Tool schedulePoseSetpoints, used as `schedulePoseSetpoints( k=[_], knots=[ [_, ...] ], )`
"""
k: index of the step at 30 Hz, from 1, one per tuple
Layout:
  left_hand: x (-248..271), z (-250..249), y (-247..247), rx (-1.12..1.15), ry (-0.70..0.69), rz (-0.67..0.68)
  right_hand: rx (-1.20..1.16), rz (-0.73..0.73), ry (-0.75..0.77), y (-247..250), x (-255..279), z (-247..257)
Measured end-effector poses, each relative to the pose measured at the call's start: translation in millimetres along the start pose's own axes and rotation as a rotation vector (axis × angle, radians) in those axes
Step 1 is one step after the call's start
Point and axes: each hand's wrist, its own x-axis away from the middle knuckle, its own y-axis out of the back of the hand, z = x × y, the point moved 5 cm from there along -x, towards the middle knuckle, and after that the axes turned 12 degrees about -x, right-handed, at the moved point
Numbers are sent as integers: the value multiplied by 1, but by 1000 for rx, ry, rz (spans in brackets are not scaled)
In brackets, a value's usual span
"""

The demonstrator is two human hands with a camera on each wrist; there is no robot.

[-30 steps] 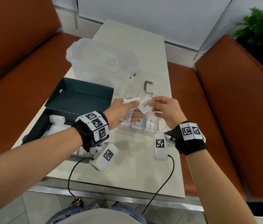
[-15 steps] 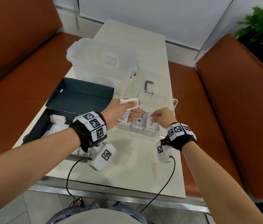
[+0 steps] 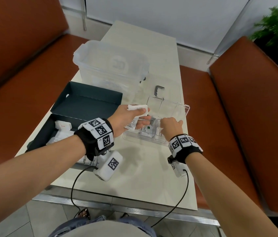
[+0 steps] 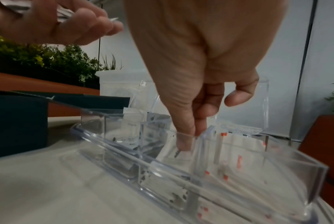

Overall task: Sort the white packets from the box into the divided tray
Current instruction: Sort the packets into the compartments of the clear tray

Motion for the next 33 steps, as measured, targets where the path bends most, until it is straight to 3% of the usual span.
schedulePoseSetpoints(
  k=[4, 6, 9, 11, 16, 23, 26, 29, 31, 33],
  knots=[
    [0, 0, 2, -39, -13, -16, 59, -11, 39, 1, 7, 6],
    [-1, 0, 2, -88, -31, -15, 11, -90, 76, 11, 13, 11],
    [-3, 1, 3, -140, -51, -29, -425, -321, 95, 45, 27, 21],
    [-4, 1, 3, -160, -66, -35, -757, -397, 69, 64, 40, 28],
    [-3, -3, -2, -212, -105, -6, -1015, -259, 75, 77, 56, 46],
    [0, -3, -7, 24, 80, 47, -1120, -367, 10, 92, 55, 26],
    [-1, -4, -3, 6, 55, 17, -1369, -346, -38, 94, 56, 24],
    [-2, -3, 0, -68, 19, -31, -1687, -182, -88, 83, 56, 34],
    [-3, -3, 0, -94, -21, -36, -1624, -156, -73, 79, 55, 36],
    [-4, -4, 1, -88, -64, -37, -1357, -251, -48, 80, 53, 32]
  ],
)
